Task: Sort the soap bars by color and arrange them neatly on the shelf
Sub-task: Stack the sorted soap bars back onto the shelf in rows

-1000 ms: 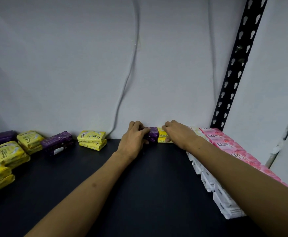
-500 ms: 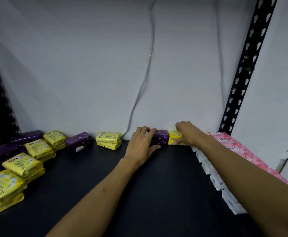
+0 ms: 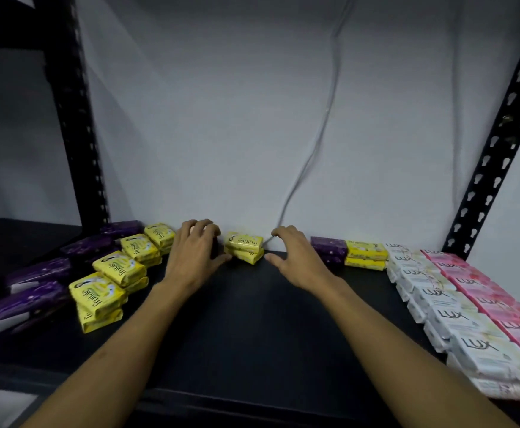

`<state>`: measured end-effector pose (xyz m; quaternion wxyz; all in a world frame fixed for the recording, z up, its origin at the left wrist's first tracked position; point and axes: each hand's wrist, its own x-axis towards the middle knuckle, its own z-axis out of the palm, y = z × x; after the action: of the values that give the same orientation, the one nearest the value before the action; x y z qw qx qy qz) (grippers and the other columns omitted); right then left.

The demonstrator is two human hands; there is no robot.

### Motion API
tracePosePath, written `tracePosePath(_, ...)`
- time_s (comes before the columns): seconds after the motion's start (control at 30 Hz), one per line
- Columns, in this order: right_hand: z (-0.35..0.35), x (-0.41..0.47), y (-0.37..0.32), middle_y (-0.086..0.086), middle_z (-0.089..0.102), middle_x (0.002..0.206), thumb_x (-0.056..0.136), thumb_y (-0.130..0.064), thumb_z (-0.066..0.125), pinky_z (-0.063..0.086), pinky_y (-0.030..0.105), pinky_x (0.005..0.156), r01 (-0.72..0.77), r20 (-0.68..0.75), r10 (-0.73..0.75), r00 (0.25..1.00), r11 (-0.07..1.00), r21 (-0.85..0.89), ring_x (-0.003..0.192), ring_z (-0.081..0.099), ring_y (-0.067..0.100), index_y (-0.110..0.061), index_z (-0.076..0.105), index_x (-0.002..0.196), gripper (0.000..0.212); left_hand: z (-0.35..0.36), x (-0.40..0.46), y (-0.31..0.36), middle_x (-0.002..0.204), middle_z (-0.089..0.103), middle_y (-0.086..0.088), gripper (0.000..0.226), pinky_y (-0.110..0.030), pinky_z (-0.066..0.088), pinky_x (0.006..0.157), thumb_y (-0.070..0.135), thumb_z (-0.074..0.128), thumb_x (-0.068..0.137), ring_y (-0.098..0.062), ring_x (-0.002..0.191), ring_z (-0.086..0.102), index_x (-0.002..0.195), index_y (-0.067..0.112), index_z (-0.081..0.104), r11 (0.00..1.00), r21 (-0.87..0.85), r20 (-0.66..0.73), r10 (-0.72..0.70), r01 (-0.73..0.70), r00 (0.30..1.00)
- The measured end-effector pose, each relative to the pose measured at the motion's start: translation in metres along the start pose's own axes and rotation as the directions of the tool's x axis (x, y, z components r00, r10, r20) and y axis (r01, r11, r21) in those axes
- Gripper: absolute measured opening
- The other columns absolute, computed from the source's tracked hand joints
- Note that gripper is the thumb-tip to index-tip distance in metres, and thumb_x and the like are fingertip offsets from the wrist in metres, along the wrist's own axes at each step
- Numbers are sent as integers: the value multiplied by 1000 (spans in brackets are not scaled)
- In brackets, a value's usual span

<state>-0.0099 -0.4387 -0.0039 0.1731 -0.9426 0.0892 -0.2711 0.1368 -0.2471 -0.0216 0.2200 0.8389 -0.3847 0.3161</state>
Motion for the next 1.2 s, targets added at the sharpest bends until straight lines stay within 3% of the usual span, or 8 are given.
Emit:
tracePosePath(0.17,49,11,-16,-3,31,141,88,-31,71,48,40,97,13,-42,-11,999,999,44,126,40,20,-21,36,142,65,-2,1,-38,126,57,-10,75,-42,32,108,51,86,65,-35,126,43,121,11,54,994,-6,89,-108,109,990)
tracePosePath(0.33,67,25,-4,-3,32,139,89,-24,71,45,32,98,31,-40,-27,999,994,106,120,45,17,-21,39,141,60,4,9,-41,118,59,-14,79,-40,42,90,44,83,75,-32,114,50,134,16,40,962,-128,286,-197,242,938)
tracePosePath(0.53,70,30,0,0,42,130,89,-15,71,45,29,96,42,-17,-39,999,988,151,110,51,17,-15,53,133,47,7,14,-49,113,66,-12,54,-41,42,88,35,78,81,-31,113,47,123,16,50,973,-57,255,-201,222,946)
tracePosePath(0.67,66,23,-1,-2,41,121,87,-15,74,45,25,88,12,-42,-4,999,982,188,99,52,15,-15,57,123,40,4,17,-48,109,68,-10,53,-42,39,87,45,78,79,-32,115,46,119,20,53,982,68,241,-190,179,952)
tracePosePath(0.83,59,9,-1,-3,41,120,85,-14,75,47,29,90,-21,-53,32,998,979,201,99,54,17,-17,57,119,39,0,17,-41,102,68,-9,49,-40,39,80,48,75,81,-33,107,51,115,20,53,976,197,256,-144,94,956)
tracePosePath(1.03,36,-18,4,-6,42,118,85,-15,76,46,26,90,-61,-36,71,997,975,215,99,55,14,-19,57,118,38,-2,11,-37,99,66,-13,40,-41,49,72,27,74,82,-38,93,62,114,17,52,995,32,285,-99,94,953)
tracePosePath(1.2,6,-51,17,-6,43,119,86,-18,76,40,18,86,-112,-19,117,993,977,179,101,51,11,-19,58,121,39,-8,9,-32,94,68,-18,35,-44,51,75,24,73,84,-40,91,63,112,13,56,990,-43,254,-117,132,960)
